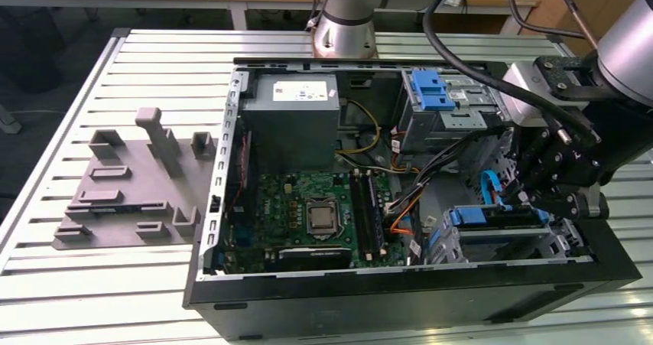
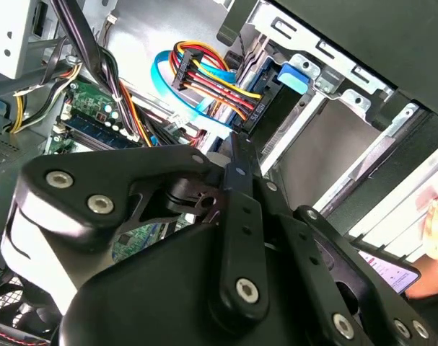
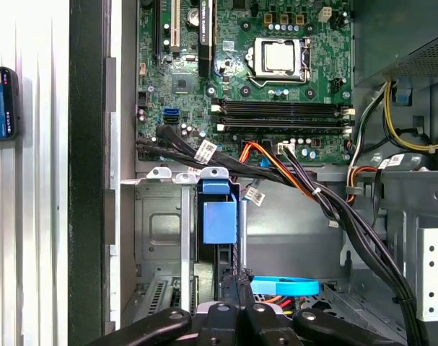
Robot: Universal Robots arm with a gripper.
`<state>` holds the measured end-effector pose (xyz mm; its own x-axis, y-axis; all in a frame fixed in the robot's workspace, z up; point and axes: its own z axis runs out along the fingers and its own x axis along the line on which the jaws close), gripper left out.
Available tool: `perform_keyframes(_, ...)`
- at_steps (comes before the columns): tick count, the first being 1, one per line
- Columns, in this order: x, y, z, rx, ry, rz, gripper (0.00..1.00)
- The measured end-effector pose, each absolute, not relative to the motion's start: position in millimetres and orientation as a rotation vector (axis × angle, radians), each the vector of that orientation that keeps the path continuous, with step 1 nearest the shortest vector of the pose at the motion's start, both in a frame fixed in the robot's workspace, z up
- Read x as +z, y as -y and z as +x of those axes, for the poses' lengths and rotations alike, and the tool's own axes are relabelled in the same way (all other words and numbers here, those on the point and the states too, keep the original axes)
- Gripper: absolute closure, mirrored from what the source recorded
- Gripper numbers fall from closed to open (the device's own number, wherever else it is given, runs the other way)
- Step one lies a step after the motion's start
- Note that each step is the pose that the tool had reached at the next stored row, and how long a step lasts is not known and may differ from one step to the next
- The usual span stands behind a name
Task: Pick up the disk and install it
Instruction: 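Insert the second disk wire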
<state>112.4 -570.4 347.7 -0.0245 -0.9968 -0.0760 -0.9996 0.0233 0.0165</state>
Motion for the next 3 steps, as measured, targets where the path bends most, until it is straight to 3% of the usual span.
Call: perform_keyframes(3,347.7,570.4,112.5,0.101,-2.216,-2.164,0.89)
